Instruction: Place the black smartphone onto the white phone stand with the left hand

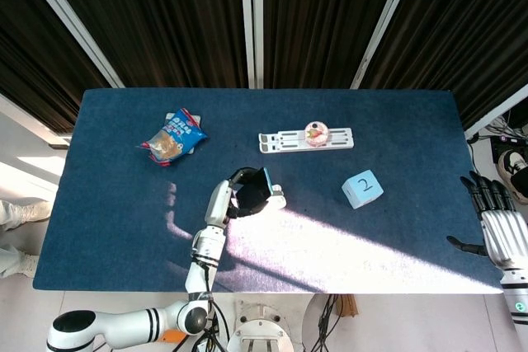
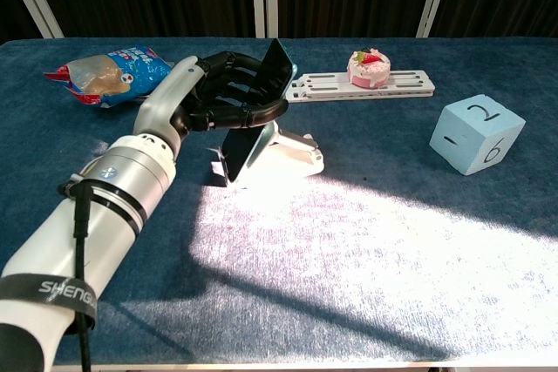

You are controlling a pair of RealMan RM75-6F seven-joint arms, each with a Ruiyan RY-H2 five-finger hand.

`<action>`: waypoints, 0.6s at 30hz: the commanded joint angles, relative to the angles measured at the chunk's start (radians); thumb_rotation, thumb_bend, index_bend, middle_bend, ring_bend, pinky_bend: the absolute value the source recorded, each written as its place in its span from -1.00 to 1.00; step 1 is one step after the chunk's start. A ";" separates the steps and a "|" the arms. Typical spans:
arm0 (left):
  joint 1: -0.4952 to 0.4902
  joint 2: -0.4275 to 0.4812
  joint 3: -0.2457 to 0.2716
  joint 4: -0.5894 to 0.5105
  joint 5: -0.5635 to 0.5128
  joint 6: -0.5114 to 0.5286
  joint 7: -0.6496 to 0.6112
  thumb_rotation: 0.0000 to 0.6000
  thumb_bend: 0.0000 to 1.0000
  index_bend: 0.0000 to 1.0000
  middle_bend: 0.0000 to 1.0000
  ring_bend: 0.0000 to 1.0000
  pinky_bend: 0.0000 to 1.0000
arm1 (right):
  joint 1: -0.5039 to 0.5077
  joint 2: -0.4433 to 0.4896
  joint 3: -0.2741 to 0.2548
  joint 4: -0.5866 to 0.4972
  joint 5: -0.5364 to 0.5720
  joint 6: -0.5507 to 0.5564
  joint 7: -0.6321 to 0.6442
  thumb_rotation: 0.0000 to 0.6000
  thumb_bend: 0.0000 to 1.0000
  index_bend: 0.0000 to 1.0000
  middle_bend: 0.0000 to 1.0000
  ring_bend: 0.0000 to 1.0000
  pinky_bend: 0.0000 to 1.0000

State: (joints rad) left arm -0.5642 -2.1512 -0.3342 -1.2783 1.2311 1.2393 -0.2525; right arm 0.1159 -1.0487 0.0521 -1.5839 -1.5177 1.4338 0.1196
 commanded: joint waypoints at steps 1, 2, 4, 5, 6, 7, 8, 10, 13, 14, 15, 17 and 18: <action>-0.001 -0.008 -0.002 0.011 0.007 0.002 -0.005 1.00 -0.62 0.13 0.17 -0.12 -0.17 | -0.001 0.000 0.000 0.000 0.000 0.001 -0.001 1.00 -0.78 -1.00 -1.00 -1.00 -0.91; -0.001 -0.009 -0.002 0.012 0.008 0.001 -0.007 1.00 -0.62 0.13 0.17 -0.12 -0.17 | -0.001 0.000 0.000 0.000 0.000 0.002 -0.001 1.00 -0.78 -1.00 -1.00 -1.00 -0.91; -0.001 -0.010 -0.002 0.014 0.009 -0.001 -0.008 1.00 -0.62 0.12 0.16 -0.14 -0.17 | -0.002 0.000 0.000 0.000 0.000 0.003 0.000 1.00 -0.78 -1.00 -1.00 -1.00 -0.91; -0.001 -0.011 0.000 0.016 0.010 -0.003 -0.007 1.00 -0.63 0.09 0.14 -0.16 -0.17 | -0.003 0.000 0.000 0.000 0.000 0.003 0.000 1.00 -0.78 -1.00 -1.00 -1.00 -0.91; -0.001 -0.011 0.001 0.017 0.010 -0.005 -0.007 1.00 -0.63 0.06 0.11 -0.18 -0.18 | -0.003 0.000 0.000 0.000 0.000 0.004 0.001 1.00 -0.78 -1.00 -1.00 -1.00 -0.91; -0.001 -0.010 0.002 0.017 0.008 -0.011 -0.007 1.00 -0.66 -0.03 0.05 -0.23 -0.20 | -0.004 0.000 0.000 0.001 0.000 0.004 0.002 1.00 -0.78 -1.00 -1.00 -1.00 -0.91; 0.000 -0.009 0.003 0.015 0.007 -0.015 -0.008 1.00 -0.68 -0.13 -0.02 -0.28 -0.21 | -0.004 0.000 0.000 0.002 0.000 0.005 0.003 1.00 -0.78 -1.00 -1.00 -1.00 -0.91; 0.001 -0.008 0.003 0.013 0.005 -0.019 -0.007 1.00 -0.70 -0.28 -0.14 -0.38 -0.25 | -0.004 -0.001 0.000 0.003 0.000 0.005 0.005 1.00 -0.78 -1.00 -1.00 -1.00 -0.91; 0.001 -0.003 0.006 0.009 0.009 -0.025 -0.004 1.00 -0.72 -0.45 -0.32 -0.55 -0.33 | -0.004 -0.002 0.000 0.006 -0.001 0.005 0.007 1.00 -0.78 -1.00 -1.00 -1.00 -0.91; 0.000 -0.001 0.008 0.007 0.012 -0.026 -0.003 1.00 -0.73 -0.50 -0.38 -0.60 -0.36 | -0.004 -0.002 0.000 0.007 -0.001 0.005 0.008 1.00 -0.78 -1.00 -1.00 -1.00 -0.91; 0.000 0.002 0.010 0.005 0.017 -0.026 -0.001 1.00 -0.73 -0.53 -0.41 -0.64 -0.38 | -0.004 -0.003 0.001 0.007 -0.002 0.005 0.009 1.00 -0.78 -1.00 -1.00 -1.00 -0.91; 0.000 0.004 0.013 0.005 0.025 -0.023 0.002 1.00 -0.73 -0.64 -0.52 -0.76 -0.49 | -0.003 -0.003 0.001 0.008 -0.002 0.005 0.010 1.00 -0.78 -1.00 -1.00 -1.00 -0.91; 0.000 0.005 0.015 0.005 0.029 -0.021 0.005 1.00 -0.74 -0.69 -0.57 -0.81 -0.54 | -0.003 -0.003 0.001 0.009 -0.002 0.005 0.011 1.00 -0.78 -1.00 -1.00 -1.00 -0.91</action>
State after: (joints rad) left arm -0.5644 -2.1476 -0.3209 -1.2731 1.2578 1.2168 -0.2497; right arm 0.1128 -1.0520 0.0531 -1.5752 -1.5202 1.4385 0.1309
